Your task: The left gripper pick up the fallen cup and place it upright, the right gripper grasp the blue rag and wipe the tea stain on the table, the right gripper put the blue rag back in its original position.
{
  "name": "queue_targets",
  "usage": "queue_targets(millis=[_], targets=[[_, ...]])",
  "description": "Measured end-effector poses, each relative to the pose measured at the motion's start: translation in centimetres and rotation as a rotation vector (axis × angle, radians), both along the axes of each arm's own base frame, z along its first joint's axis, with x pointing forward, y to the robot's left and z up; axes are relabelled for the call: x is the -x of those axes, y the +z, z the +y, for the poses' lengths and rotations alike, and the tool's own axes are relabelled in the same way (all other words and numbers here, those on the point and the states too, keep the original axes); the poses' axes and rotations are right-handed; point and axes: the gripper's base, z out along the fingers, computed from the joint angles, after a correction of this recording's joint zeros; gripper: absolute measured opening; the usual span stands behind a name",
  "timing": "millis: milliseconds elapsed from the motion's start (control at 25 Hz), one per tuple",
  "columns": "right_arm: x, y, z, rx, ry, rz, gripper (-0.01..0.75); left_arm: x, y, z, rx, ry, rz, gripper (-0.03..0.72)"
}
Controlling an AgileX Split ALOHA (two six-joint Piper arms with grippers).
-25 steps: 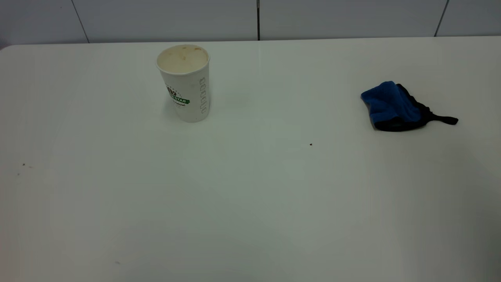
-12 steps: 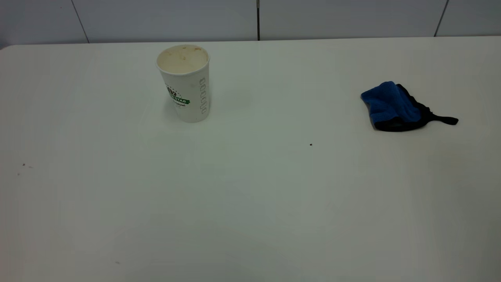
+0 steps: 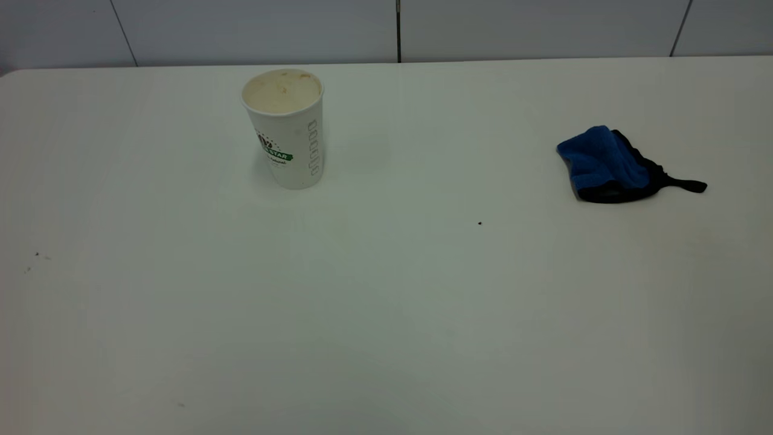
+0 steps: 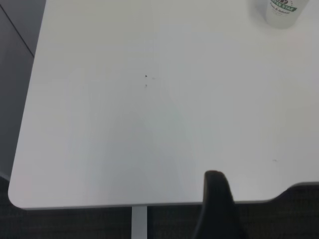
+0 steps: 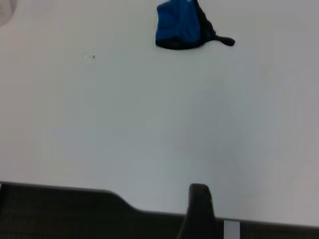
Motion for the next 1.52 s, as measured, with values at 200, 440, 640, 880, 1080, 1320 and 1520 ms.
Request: queue_targets(millis=[200,440,640,880,1080,1320,1520], targets=[[1.0,0.0,-0.1,0.007,-0.017,-0.070,0.655,0.0,0.0,0.0,0.000,0.000,0.000,0.535],[1.4,0.0,-0.1,0.009,-0.019,-0.098,0.641,0.0,0.0,0.0,0.000,0.000,0.000,0.535],[1.4,0.0,-0.1,0.009,-0.019,-0.098,0.583,0.0,0.0,0.0,0.000,0.000,0.000,0.535],[1.4,0.0,-0.2,0.013,-0.020,-0.098,0.472,0.0,0.0,0.0,-0.001,-0.001,0.000,0.535],[1.4,0.0,-0.4,0.030,-0.036,-0.097,0.384,0.0,0.0,0.0,-0.001,-0.001,0.000,0.535],[1.4,0.0,-0.5,0.030,-0.057,-0.097,0.295,0.0,0.0,0.0,-0.001,-0.001,0.000,0.535],[1.4,0.0,-0.5,0.029,-0.058,-0.097,0.235,0.0,0.0,0.0,-0.001,-0.001,0.000,0.535]])
